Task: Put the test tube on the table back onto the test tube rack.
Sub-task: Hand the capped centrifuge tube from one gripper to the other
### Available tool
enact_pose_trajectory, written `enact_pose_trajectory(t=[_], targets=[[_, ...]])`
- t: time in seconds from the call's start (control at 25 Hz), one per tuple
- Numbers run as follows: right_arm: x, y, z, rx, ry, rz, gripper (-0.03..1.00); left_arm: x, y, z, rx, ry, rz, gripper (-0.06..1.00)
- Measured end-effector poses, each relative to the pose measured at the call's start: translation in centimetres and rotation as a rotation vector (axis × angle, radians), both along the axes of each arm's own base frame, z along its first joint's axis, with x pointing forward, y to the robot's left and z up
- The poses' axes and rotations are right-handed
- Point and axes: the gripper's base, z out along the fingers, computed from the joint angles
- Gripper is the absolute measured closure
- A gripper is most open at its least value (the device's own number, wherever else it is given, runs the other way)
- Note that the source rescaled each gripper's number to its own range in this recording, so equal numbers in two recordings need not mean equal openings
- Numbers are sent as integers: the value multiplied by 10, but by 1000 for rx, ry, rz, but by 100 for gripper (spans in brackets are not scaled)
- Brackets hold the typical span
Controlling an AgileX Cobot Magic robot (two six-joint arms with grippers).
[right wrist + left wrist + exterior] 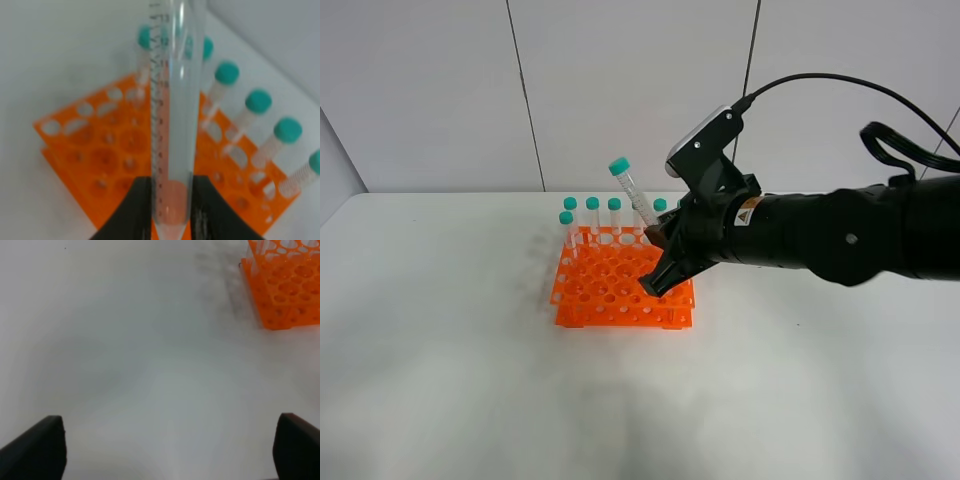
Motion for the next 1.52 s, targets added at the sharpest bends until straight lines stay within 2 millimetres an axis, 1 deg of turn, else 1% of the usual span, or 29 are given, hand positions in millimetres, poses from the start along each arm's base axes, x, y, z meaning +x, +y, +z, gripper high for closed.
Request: enact_pose_trajectory(t=[0.12,0.28,0.32,0.36,0.44,0.48,0.6,0.72,0.84,1.2,1.4,1.52], targets=[[-25,-1,5,37,-60,41,94,0,0,0,0,0,0,6],[-50,-8,7,99,-124,60,94,0,0,0,0,0,0,6],[-54,-11,8,118,-136,58,94,0,0,0,0,0,0,6],[-54,-11,8,118,-136,58,94,0,0,0,0,0,0,6],[-66,-20,5,177,-177,56,94,0,0,0,0,0,0,6],[-66,-20,5,177,-177,56,94,0,0,0,0,0,0,7],[-77,-29,-1,266,-178,58,94,0,0,0,0,0,0,7],[-87,-32,-7,361,-159,93,94,0,0,0,0,0,0,7],[-94,-35,-14,401,-129,117,94,0,0,0,1,0,1,7],[-109,-48,-34,421,-97,119,94,0,0,0,1,0,1,7],[-112,-51,-35,454,-113,121,94,0,0,0,1,0,1,7],[-112,-51,-35,454,-113,121,94,0,0,1,29,-8,-16,7]])
